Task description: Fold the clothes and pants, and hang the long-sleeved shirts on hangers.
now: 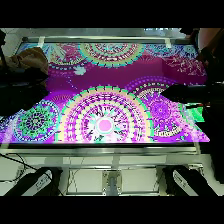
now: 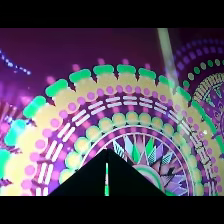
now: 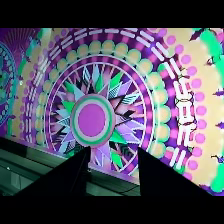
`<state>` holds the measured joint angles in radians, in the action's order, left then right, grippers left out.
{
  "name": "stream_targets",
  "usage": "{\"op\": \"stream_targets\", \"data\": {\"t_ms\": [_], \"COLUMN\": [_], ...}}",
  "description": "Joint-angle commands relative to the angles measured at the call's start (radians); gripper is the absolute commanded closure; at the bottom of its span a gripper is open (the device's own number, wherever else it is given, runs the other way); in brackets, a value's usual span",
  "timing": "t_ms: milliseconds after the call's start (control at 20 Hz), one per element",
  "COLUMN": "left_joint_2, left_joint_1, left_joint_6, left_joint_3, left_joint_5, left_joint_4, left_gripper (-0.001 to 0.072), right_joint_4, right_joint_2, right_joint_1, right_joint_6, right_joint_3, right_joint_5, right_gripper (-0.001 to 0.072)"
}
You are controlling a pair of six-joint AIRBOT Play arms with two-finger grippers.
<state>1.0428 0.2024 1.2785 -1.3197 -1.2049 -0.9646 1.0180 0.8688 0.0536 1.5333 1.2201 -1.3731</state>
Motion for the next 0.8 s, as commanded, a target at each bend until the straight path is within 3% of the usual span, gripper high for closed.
{"op": "stream_targets", "data": {"t_ms": [0,50,100,250,350,400,500,550,700,750], "left_joint_2": [0.0,-0.001,-0.001,0.0,0.011,0.027,0.09,0.137,0.32,0.381], "left_joint_1": [0.008,0.022,0.042,0.135,0.206,0.25,0.362,0.412,0.534,0.558], "left_joint_6": [0.02,0.054,0.075,0.099,0.278,0.362,0.499,0.519,0.506,0.443], "left_joint_3": [0.0,0.0,0.0,0.0,0.0,0.0,0.0,0.0,0.0,0.0], "left_joint_5": [0.008,0.013,0.015,0.054,0.167,0.221,0.251,0.237,0.211,0.216], "left_joint_4": [-0.024,-0.04,-0.071,-0.361,-0.626,-0.689,-0.66,-0.61,-0.368,-0.256], "left_gripper": [0.0496,0.0295,0.0232,0.0217,0.02,0.02,0.0201,0.0196,0.0195,0.0196], "right_joint_4": [0.0,0.0,0.003,0.002,-0.002,-0.008,-0.021,-0.025,-0.028,-0.028], "right_joint_2": [0.0,0.0,0.0,0.0,0.0,0.0,0.0,0.0,0.0,0.0], "right_joint_1": [0.0,0.0,0.0,0.0,0.0,0.0,0.0,0.0,0.0,0.0], "right_joint_6": [0.0,-0.002,-0.002,-0.002,0.001,0.001,0.001,0.002,0.003,0.003], "right_joint_3": [0.001,0.001,0.001,0.001,0.001,0.001,0.001,0.001,0.001,0.001], "right_joint_5": [0.034,0.037,0.048,0.05,0.048,0.048,0.057,0.058,0.068,0.084], "right_gripper": [0.035,0.035,0.035,0.035,0.035,0.035,0.035,0.035,0.0349,0.0349]}}
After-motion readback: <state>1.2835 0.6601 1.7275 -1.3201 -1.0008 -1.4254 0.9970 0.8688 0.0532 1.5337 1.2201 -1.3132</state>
